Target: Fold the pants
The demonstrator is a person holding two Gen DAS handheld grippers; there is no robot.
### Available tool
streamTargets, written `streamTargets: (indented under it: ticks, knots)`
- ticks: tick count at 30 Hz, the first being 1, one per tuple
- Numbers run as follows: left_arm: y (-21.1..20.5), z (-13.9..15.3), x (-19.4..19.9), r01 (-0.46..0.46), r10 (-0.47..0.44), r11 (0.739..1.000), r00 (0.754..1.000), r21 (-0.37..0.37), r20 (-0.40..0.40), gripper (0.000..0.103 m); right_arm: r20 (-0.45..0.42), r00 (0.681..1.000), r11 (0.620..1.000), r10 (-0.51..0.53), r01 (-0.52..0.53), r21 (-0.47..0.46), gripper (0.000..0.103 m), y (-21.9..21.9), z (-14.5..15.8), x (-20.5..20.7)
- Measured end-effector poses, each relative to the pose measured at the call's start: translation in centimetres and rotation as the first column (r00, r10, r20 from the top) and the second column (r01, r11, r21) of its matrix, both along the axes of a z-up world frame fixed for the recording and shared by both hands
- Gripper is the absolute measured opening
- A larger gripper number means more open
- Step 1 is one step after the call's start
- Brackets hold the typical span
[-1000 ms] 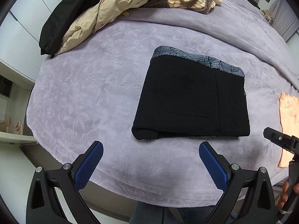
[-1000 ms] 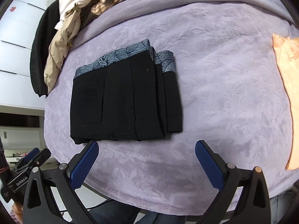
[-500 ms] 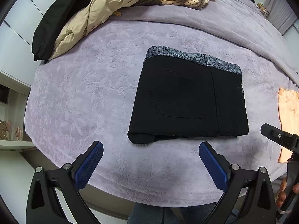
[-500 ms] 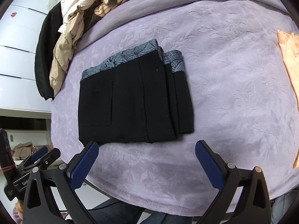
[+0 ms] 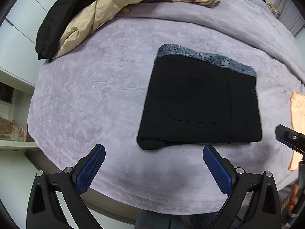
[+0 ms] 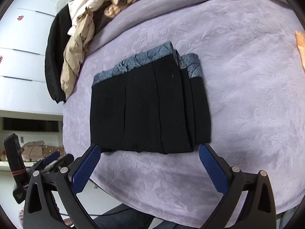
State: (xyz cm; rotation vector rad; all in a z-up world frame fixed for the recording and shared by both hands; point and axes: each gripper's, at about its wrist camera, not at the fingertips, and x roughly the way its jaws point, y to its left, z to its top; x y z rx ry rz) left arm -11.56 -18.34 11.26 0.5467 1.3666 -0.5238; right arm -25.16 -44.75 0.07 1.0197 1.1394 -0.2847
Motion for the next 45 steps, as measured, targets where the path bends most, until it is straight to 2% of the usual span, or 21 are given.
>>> streamTargets:
  ticks: [6, 11, 14, 17, 19, 21, 23, 26, 28, 30, 33, 35, 36, 37, 38, 39, 41, 42, 45]
  knots:
    - [1.0, -2.6, 2.4, -0.025, 0.025, 1.000, 0.999, 0.006, -0.041, 0.103, -0.050, 0.999, 0.999, -0.021, 0.023, 0.045, 0.103, -1.8, -2.2, -1.4]
    - [0.9, -4.4, 3.5, -0.047, 0.048, 0.999, 0.997, 0.024, -0.054, 0.103, -0.102, 0.994, 0.999, -0.028, 0.031, 0.028, 0.103, -2.8, -3.3, -2.1]
    - [0.6, -5.2, 4.5, -0.045, 0.045, 0.999, 0.997, -0.008, -0.062, 0.103, -0.095, 0.995, 0.998, -0.043, 0.047, 0.042, 0.103, -3.5, -4.0, -2.4]
    - [0.4, -6.1, 6.3, -0.056, 0.049, 0.997, 0.993, -0.057, -0.108, 0.103, -0.082, 0.995, 0.995, -0.060, 0.066, 0.073, 0.103, -4.3, -5.0, -2.4]
    - [0.0, -6.7, 7.3, -0.056, 0.041, 0.994, 0.988, -0.093, -0.150, 0.103, -0.061, 0.996, 0.992, -0.069, 0.075, 0.102, 0.103, -4.8, -5.8, -2.4]
    - [-0.9, -7.1, 8.1, -0.028, 0.010, 0.993, 0.988, -0.117, -0.152, 0.103, -0.041, 0.997, 0.989, -0.063, 0.068, 0.128, 0.103, -5.3, -6.4, -2.0]
    - [-1.8, -7.3, 8.7, 0.000, -0.023, 0.989, 0.988, -0.148, -0.151, 0.103, -0.009, 0.999, 0.986, -0.041, 0.042, 0.159, 0.103, -5.7, -7.1, -1.5]
    - [-3.4, -8.9, 9.7, 0.046, -0.087, 0.978, 0.977, -0.205, -0.193, 0.103, 0.047, 0.999, 0.981, 0.002, -0.012, 0.196, 0.103, -6.5, -8.6, -0.4]
    - [-4.4, -10.5, 9.9, 0.094, -0.146, 0.968, 0.964, -0.231, -0.220, 0.103, 0.059, 0.998, 0.977, 0.021, -0.033, 0.211, 0.103, -7.1, -10.0, 0.3]
    - [-4.9, -11.9, 9.7, 0.125, -0.193, 0.957, 0.949, -0.262, -0.249, 0.103, 0.107, 0.994, 0.967, 0.029, -0.055, 0.250, 0.103, -7.5, -11.3, 0.9]
    - [-5.2, -12.8, 9.8, 0.117, -0.217, 0.938, 0.932, -0.325, -0.291, 0.103, 0.191, 0.981, 0.947, 0.030, -0.089, 0.309, 0.103, -7.4, -12.3, 1.7]
    - [-5.4, -13.3, 10.0, 0.094, -0.204, 0.937, 0.928, -0.336, -0.310, 0.103, 0.216, 0.976, 0.937, 0.014, -0.088, 0.338, 0.095, -7.3, -12.5, 2.2]
    - [-5.5, -13.3, 10.0, 0.075, -0.187, 0.937, 0.933, -0.341, -0.308, 0.102, 0.176, 0.984, 0.939, 0.009, -0.069, 0.338, 0.082, -7.2, -12.9, 2.5]
    - [-5.6, -13.2, 9.9, 0.070, -0.185, 0.934, 0.934, -0.350, -0.305, 0.091, 0.141, 0.990, 0.940, 0.009, -0.056, 0.337, 0.070, -7.2, -13.3, 2.6]
    - [-5.7, -12.8, 9.7, 0.066, -0.191, 0.926, 0.931, -0.371, -0.310, 0.073, 0.130, 0.991, 0.935, -0.009, -0.038, 0.352, 0.070, -7.1, -13.6, 2.7]
    - [-5.7, -12.2, 9.3, 0.065, -0.190, 0.923, 0.933, -0.379, -0.304, 0.071, 0.132, 0.991, 0.931, -0.026, -0.024, 0.364, 0.066, -7.1, -13.4, 2.6]
    - [-5.8, -10.5, 8.4, 0.094, -0.206, 0.921, 0.941, -0.379, -0.268, 0.059, 0.144, 0.989, 0.927, -0.033, -0.024, 0.374, 0.059, -6.9, -12.6, 2.4]
    - [-5.9, -9.8, 8.1, 0.103, -0.212, 0.920, 0.942, -0.379, -0.261, 0.058, 0.158, 0.987, 0.923, -0.035, -0.029, 0.384, 0.056, -6.7, -12.0, 2.3]
    - [-5.7, -8.0, 7.2, 0.104, -0.217, 0.915, 0.941, -0.391, -0.258, 0.058, 0.205, 0.976, 0.902, -0.076, -0.020, 0.431, 0.055, -6.6, -10.3, 1.7]
